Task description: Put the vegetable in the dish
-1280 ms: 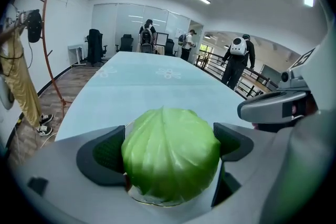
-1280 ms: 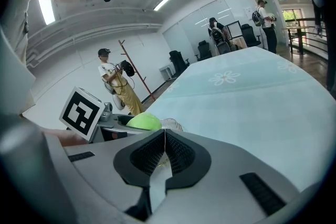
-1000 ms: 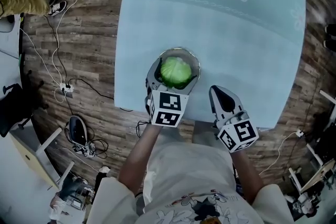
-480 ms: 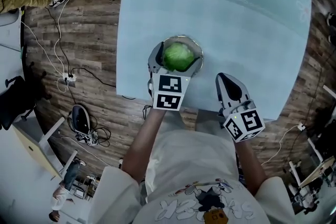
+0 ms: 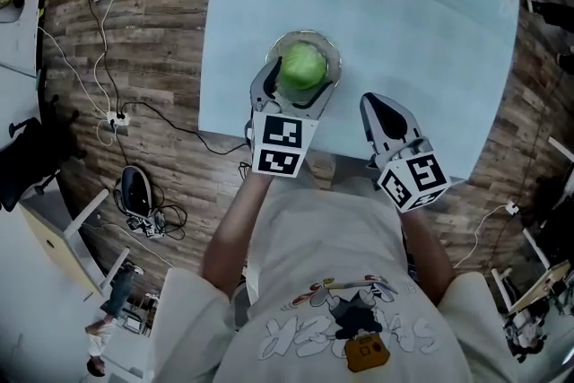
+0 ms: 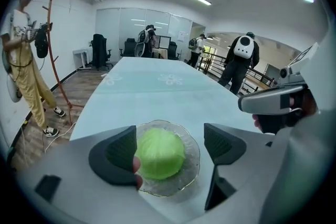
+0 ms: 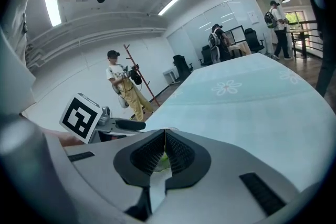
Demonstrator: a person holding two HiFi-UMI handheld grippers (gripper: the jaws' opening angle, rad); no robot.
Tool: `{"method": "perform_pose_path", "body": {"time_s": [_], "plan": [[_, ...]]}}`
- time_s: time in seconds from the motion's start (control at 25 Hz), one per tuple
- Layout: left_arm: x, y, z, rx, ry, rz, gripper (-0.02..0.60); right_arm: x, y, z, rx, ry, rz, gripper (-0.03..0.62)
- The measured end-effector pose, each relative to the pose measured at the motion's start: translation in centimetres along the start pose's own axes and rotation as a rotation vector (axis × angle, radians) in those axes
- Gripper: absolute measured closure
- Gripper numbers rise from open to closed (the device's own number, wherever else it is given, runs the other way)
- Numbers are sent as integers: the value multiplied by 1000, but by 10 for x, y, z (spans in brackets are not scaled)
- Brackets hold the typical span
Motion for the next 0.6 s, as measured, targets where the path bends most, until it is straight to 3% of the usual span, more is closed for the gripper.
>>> {"method": "perform_pose_path", "body": {"time_s": [0.16, 0.4, 0.6], "plan": [[31, -6, 13, 2, -29, 39, 333, 10, -3, -10, 26, -38, 12, 572], [80, -8, 48, -11, -37, 39, 528, 37, -6, -23, 80, -101, 19, 572], [117, -13, 71, 11, -46, 84, 560, 49, -2, -33, 83, -158, -10, 572]]}}
Point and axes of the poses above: the fingertips, and each gripper's own axes: x backward along the fingers, z to its right, y out of its underside, the point moved 9 cm from there along x, backward along the fingers, and after that the axes turned 13 degrees about -x, right-handed, at the moved point
